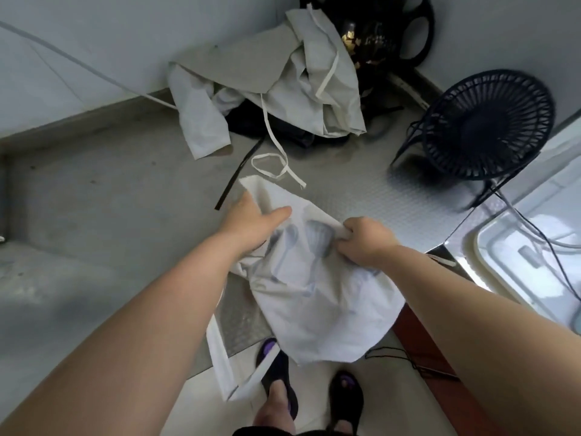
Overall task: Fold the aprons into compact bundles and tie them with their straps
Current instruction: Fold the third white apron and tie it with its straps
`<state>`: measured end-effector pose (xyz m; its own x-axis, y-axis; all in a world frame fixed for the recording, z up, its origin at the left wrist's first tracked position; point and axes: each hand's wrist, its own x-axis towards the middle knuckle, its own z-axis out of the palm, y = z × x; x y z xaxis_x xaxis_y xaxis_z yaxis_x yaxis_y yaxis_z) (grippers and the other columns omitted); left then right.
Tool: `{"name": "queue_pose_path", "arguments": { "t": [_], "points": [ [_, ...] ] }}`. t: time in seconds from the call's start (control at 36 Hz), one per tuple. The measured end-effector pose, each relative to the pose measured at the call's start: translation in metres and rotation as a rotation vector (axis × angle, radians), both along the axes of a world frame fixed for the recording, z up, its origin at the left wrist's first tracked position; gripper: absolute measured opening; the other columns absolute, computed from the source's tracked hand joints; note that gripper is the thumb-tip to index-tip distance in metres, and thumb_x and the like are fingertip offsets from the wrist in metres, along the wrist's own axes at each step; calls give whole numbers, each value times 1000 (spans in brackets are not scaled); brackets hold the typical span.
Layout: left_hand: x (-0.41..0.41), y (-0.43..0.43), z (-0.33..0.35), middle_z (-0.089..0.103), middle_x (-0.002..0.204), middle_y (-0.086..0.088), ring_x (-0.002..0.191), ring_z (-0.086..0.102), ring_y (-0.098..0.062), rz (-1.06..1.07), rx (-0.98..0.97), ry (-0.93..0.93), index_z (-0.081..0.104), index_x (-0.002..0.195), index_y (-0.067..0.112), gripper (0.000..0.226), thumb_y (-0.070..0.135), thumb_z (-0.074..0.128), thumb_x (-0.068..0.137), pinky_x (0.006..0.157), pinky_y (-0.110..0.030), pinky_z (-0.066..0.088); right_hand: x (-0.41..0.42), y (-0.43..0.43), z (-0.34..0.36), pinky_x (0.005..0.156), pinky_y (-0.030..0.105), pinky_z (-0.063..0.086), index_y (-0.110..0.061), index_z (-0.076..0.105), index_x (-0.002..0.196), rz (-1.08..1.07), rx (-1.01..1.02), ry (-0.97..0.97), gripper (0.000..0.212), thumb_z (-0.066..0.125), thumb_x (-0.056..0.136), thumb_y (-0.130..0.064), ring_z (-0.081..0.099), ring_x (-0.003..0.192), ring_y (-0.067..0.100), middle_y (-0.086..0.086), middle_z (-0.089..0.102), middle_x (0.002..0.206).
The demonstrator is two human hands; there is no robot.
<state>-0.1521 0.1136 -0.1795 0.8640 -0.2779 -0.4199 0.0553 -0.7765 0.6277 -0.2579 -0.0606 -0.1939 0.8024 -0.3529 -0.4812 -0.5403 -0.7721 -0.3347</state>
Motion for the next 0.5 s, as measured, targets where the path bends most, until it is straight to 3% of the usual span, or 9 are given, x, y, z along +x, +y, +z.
{"name": "queue_pose_path", "arguments": {
  "t": [0.11,0.19,0.28,0.33,0.39,0.44,0.5],
  "points": [
    [-18,4,12,65,91,2,83,61,-17,84,-200,63,61,95,15,13,21,63,83,63,-25,44,-11,0,16,68,34,39,-13,47,72,23,123,-234,19,56,87,-22,54,84,29,10,57,84],
    [-36,14,30,67,81,-1,77,62,-22,152,-362,112,65,86,14,17,19,68,70,68,-30,48,-20,1,28,59,33,28,-13,43,72,59,140,-339,20,54,88,-17,50,77,28,9,53,77],
    [-60,28,51,68,73,-6,77,64,-26,247,-566,187,67,76,13,23,23,68,56,79,-45,52,-28,10,44,56,33,28,-17,37,66,81,182,-353,28,53,88,-18,48,72,25,3,48,68],
    [-73,35,62,70,70,-3,74,66,-24,319,-686,268,64,79,17,27,39,72,65,75,-41,51,-30,17,53,56,32,31,-11,43,67,98,276,-333,24,56,86,-16,45,71,21,2,46,67],
    [-87,40,70,70,69,2,64,68,-15,385,-708,316,60,82,21,32,52,55,85,65,-29,50,-34,26,64,57,29,34,-3,52,70,114,429,-313,20,59,85,-15,44,67,18,3,46,66],
    [-105,52,73,70,78,-1,57,67,-10,439,-700,262,58,86,21,20,35,48,95,57,-23,49,-44,41,76,53,25,33,-10,52,60,100,635,-306,28,61,86,-16,40,57,13,-3,43,57],
    [-122,65,78,67,91,-6,72,68,-16,403,-681,205,59,95,18,14,9,48,94,61,-24,53,-51,55,86,45,22,30,-21,54,54,29,863,-263,32,59,86,-22,37,45,10,-8,46,57]
  ]
}}
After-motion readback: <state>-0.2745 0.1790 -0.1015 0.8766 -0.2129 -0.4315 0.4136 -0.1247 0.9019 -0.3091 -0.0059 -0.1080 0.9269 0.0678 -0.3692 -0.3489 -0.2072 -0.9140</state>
